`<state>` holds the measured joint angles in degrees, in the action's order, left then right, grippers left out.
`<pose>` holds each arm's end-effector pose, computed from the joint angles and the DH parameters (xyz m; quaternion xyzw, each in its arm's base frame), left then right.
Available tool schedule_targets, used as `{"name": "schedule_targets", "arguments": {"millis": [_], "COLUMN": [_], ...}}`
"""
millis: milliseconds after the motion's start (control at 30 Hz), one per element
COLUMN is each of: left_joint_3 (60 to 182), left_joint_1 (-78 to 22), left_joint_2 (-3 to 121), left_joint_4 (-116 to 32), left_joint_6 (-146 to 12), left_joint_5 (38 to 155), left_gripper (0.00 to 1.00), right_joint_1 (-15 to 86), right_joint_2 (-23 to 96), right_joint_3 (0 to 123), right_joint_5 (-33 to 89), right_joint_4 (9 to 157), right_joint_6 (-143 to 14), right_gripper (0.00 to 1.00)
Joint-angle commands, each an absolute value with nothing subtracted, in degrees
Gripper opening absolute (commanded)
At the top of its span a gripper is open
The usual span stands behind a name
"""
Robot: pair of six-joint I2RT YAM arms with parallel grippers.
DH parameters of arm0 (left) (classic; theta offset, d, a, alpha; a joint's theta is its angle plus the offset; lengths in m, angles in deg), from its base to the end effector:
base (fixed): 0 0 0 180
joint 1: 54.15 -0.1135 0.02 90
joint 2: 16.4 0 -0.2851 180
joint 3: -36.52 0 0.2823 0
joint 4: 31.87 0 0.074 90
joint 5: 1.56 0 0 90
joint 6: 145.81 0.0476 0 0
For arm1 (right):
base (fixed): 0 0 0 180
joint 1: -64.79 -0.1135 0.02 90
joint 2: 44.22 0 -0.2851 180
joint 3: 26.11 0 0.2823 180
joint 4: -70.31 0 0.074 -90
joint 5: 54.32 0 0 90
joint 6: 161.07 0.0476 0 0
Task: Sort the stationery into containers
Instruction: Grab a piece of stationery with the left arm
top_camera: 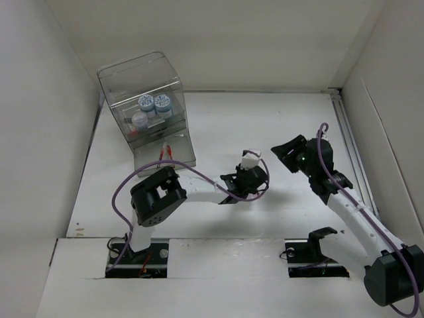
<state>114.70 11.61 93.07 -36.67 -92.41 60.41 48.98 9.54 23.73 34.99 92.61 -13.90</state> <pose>0.2052 -0.4012 0.1673 0.1115 0.8646 -0.2073 0.4439 0.2329 0.0665 0.2704 0.2969 0.7955 0.3183 0.4217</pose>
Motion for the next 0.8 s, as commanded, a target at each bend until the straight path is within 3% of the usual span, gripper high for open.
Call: {"name": "schedule_targets", "arguments": {"millis": [0,233,533,667,767], "left_joint_3": [115.9,116.5,114.9,110.4,106.7], "left_joint_1": [11.5,11.5,11.5,11.5,10.4], "left_joint_2": [94.9,96.8,98.0,92.3,87.7], "left_joint_4": [-37.4,-37.9,-40.2,-40.2,-40.2], "left_joint_6": [-93.1,-93.7,-94.8,-95.4,-95.9], "left_joint_5": [60.4,59.9,57.3,54.7,53.6], "left_gripper": [0.21,0.19,0.24,0.03,0.0], "right_joint_1": [49.3,49.3,49.3,49.3,49.3], "right_joint_2": [9.3,9.8,9.8,9.8,9.8], "right_joint_3": [23.8,22.7,22.2,22.2,22.2], "right_joint_5": [33.9,33.4,32.9,32.3,32.3], "right_joint_4": [90.8,89.6,89.1,89.1,88.6], "right_joint_6": [-14.7,-14.7,-14.7,-15.3,-15.3], "right_gripper": [0.56,0.56,0.56,0.56,0.57]}}
